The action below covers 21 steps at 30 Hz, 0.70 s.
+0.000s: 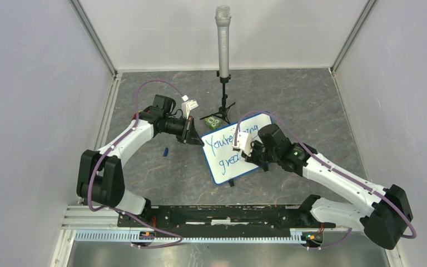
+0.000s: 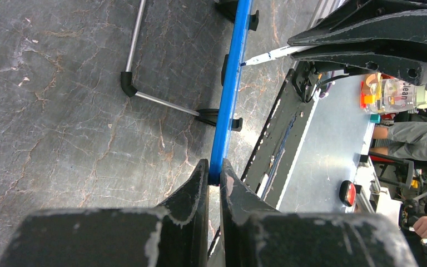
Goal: Write a sentence on the whiteboard
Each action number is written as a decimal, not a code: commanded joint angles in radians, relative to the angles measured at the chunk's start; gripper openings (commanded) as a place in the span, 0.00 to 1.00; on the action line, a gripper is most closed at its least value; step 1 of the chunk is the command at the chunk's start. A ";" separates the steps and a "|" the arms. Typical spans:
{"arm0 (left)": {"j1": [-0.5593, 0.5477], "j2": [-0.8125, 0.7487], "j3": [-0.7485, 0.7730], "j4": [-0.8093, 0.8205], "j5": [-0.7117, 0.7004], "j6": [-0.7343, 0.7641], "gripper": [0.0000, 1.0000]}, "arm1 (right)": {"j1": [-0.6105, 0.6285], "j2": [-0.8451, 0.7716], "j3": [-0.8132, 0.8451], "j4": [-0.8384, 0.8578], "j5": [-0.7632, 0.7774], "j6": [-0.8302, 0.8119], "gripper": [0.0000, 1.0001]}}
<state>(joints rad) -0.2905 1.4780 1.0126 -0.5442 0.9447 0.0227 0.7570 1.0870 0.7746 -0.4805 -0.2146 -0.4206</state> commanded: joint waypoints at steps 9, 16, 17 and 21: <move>-0.001 -0.018 0.008 0.003 -0.017 0.019 0.03 | -0.003 -0.051 0.041 -0.059 0.040 -0.041 0.00; -0.004 -0.019 0.011 0.003 -0.016 0.018 0.02 | -0.011 -0.050 0.089 -0.029 0.059 -0.022 0.00; -0.004 -0.020 0.011 0.002 -0.017 0.018 0.03 | -0.014 -0.049 0.093 -0.021 0.064 -0.019 0.00; -0.004 -0.024 0.009 0.003 -0.016 0.017 0.02 | -0.032 -0.030 0.107 0.006 0.086 -0.008 0.00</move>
<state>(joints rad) -0.2905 1.4780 1.0126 -0.5446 0.9455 0.0227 0.7425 1.0527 0.8314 -0.5270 -0.1638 -0.4458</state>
